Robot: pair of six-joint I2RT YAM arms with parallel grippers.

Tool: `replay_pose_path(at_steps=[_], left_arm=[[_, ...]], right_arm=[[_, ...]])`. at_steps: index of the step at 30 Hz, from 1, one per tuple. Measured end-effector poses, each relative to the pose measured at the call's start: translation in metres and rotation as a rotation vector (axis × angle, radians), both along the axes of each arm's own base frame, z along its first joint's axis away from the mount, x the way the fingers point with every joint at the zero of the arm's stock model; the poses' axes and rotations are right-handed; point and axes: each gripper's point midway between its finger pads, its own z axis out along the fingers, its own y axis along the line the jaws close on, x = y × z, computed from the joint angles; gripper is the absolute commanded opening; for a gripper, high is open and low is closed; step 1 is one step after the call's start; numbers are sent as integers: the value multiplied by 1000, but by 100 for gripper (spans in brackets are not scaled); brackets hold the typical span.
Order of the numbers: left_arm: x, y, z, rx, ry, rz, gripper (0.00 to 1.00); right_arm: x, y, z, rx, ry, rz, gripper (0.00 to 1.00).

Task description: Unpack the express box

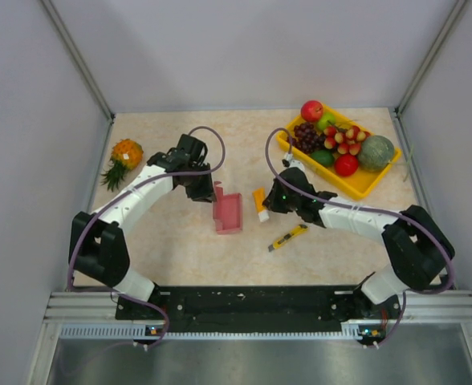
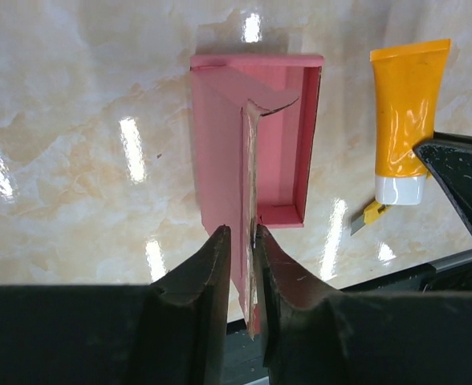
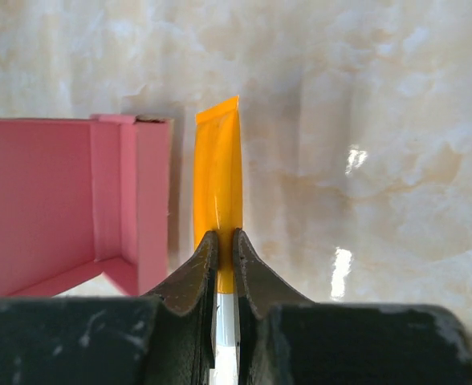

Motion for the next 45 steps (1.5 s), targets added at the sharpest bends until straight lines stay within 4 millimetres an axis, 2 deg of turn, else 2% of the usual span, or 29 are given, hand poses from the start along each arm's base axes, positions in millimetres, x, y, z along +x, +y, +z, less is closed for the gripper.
replay_pose_path(at_steps=[3, 7, 10, 11, 14, 16, 18, 20, 23, 25, 29, 34, 36, 38, 39, 42, 45], left_arm=[[5, 0, 2, 4, -9, 1, 24], [6, 1, -1, 8, -5, 2, 26], [6, 1, -1, 10, -3, -1, 34], [6, 1, -1, 11, -3, -2, 39], [6, 1, -1, 11, -5, -5, 45], [6, 0, 0, 5, -4, -8, 51], [5, -1, 1, -6, -5, -15, 56], [4, -4, 3, -22, -5, -26, 58], [3, -8, 9, -44, -11, -45, 59], [4, -11, 13, -58, -20, -61, 65], [6, -17, 18, -91, -35, -87, 69], [6, -21, 23, -116, -45, -96, 79], [5, -20, 32, -123, -71, -93, 84], [4, -17, 48, -133, -121, -90, 91], [3, -15, 59, -138, -158, -87, 99], [-8, -5, 97, -156, -292, -73, 99], [-26, 8, 140, -188, -449, -66, 99]], right_arm=[[7, -10, -12, -28, 16, -27, 0], [12, -21, -39, -84, 63, -48, 1], [13, -26, -53, -106, 93, -60, 7], [16, -26, -52, -104, 93, -64, 11], [21, -24, -49, -103, 89, -72, 22], [19, -27, -52, -115, 101, -81, 28], [16, -31, -54, -131, 112, -89, 39], [13, -35, -53, -142, 118, -95, 46], [12, -39, -39, -141, 99, -104, 51], [13, -41, -24, -128, 70, -112, 54], [11, -47, 6, -94, 12, -128, 64], [-5, -61, 33, -67, -37, -137, 76], [-12, -68, 43, -60, -53, -138, 79], [-21, -77, 57, -49, -79, -144, 82], [-26, -83, 64, -46, -91, -151, 83], [-43, -104, 87, -48, -131, -181, 99], [-63, -131, 105, -76, -149, -221, 99]])
